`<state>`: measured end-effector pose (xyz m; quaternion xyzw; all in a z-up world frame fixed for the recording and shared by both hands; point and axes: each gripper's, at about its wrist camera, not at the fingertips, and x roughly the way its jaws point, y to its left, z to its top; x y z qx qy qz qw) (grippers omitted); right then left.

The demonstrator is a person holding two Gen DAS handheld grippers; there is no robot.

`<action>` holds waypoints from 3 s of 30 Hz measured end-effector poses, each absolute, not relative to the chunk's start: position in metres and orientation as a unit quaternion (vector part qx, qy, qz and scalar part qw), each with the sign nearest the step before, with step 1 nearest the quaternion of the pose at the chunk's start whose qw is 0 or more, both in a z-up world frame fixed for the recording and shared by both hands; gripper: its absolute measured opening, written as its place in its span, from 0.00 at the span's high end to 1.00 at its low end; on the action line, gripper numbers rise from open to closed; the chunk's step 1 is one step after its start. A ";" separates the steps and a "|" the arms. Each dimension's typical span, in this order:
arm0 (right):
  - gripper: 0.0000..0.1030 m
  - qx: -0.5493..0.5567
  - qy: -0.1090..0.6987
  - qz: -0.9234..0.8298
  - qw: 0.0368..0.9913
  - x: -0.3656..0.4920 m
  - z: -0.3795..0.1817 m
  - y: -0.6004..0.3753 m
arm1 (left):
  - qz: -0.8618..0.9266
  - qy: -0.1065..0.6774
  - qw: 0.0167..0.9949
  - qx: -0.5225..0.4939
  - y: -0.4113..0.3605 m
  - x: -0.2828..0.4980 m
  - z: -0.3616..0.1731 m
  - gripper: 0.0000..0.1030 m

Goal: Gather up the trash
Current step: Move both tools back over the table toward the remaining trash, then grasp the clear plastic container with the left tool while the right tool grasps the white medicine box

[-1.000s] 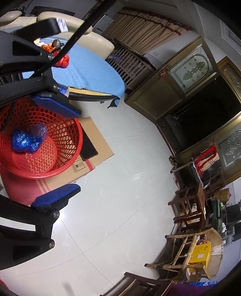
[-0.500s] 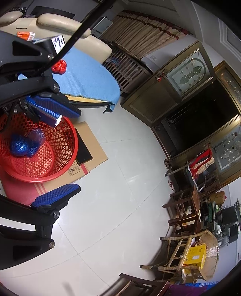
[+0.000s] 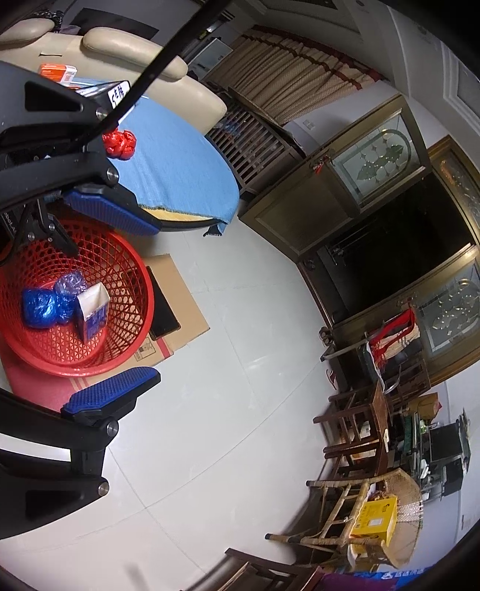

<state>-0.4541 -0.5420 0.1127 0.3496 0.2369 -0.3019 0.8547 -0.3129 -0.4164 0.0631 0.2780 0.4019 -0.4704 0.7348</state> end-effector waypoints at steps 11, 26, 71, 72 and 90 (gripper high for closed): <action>0.26 0.331 0.268 -0.258 0.867 -0.412 0.111 -0.507 | -0.416 0.408 0.790 0.193 -0.320 -0.260 0.096 0.24; 0.26 0.277 0.333 -0.163 0.886 -0.322 0.100 -0.421 | -0.130 0.458 0.879 0.020 -0.098 -0.159 0.070 0.23; 0.22 0.185 0.437 0.044 0.879 -0.154 0.080 -0.239 | -0.087 0.487 0.868 -0.049 -0.002 -0.119 0.023 0.55; 0.19 0.195 0.436 0.037 0.878 -0.147 0.078 -0.234 | -0.088 0.487 0.867 -0.049 -0.002 -0.121 0.024 0.55; 0.18 0.226 0.456 0.017 0.861 -0.086 0.047 -0.194 | -0.092 0.485 0.869 -0.037 -0.001 -0.126 0.026 0.54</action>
